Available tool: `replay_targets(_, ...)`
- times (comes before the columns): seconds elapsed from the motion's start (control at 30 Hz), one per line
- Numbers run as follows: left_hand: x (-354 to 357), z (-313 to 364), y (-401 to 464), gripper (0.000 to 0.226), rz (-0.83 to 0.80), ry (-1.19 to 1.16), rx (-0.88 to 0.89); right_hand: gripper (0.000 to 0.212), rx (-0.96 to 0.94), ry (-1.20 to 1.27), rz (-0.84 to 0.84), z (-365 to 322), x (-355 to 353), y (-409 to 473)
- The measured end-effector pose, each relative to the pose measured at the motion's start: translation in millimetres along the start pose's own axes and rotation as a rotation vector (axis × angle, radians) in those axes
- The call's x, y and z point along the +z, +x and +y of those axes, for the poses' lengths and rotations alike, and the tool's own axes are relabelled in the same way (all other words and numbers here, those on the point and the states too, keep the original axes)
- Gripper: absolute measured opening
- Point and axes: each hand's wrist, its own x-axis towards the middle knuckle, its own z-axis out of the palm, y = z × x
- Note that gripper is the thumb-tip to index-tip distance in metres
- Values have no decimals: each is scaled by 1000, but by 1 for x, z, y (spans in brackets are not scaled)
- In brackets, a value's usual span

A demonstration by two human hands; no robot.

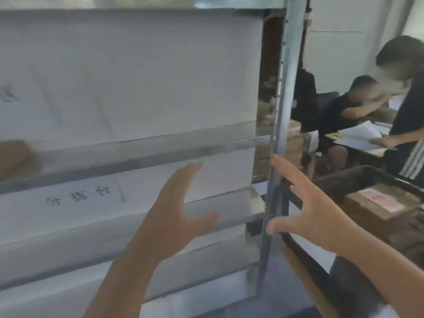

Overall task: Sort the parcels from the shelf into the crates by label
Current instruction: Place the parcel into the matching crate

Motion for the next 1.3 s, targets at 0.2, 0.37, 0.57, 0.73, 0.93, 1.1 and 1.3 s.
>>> replay_targets(0.2,-158,-77,-93,85,163,193,-144,133,-165,111,-173,-111,145,71)
replay_targets(0.37,-294,-151,-176,91,257,328,-278,133,-268,193,-273,-213,280,115)
replay_targets(0.57,-408,-220,-213,86,273,400,-371,135,-367,228,-351,-300,400,162)
replay_targets(0.73,-445,-271,-181,85,238,378,-376,130,-364,189,-378,-322,447,215)
replay_targets(0.93,-446,-331,-121,80,194,323,-415,134,-356,191,-389,-307,473,298)
replay_targets(1.1,-442,-371,-82,70,214,256,-555,120,-290,145,-433,-291,493,360)
replay_targets(1.3,-435,-389,-44,29,324,164,-574,62,-67,232,-435,-298,515,406)
